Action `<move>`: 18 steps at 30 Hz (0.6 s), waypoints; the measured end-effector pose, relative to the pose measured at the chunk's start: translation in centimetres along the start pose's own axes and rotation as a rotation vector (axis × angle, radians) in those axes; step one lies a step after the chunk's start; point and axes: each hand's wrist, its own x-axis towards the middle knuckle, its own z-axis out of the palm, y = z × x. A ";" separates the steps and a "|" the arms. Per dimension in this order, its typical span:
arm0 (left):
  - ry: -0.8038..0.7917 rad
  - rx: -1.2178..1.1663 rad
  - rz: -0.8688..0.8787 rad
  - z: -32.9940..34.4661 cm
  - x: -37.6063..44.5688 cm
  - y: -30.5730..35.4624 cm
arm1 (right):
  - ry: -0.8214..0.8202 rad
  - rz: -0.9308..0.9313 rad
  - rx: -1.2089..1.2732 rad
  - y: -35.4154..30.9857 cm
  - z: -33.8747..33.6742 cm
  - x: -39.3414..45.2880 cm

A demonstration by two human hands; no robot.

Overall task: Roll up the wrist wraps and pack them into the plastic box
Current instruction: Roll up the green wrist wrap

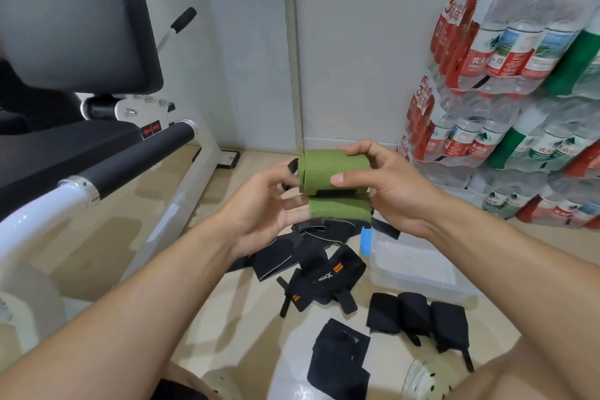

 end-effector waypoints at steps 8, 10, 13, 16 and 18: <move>0.091 0.038 0.055 -0.2 0.2 -0.4 | -0.032 -0.054 -0.099 0.3 -0.1 0.1; 0.108 0.079 0.092 -0.3 0.3 -0.5 | 0.003 -0.016 -0.065 0.4 0.0 0.2; 0.128 0.173 0.175 0.1 0.2 -1.0 | 0.053 0.030 -0.107 1.3 0.3 0.5; 0.155 0.282 0.201 0.9 0.2 -2.2 | 0.078 0.057 -0.114 2.7 0.8 0.8; 0.213 0.339 0.168 1.2 0.4 -3.4 | 0.090 0.085 -0.119 3.8 1.2 0.7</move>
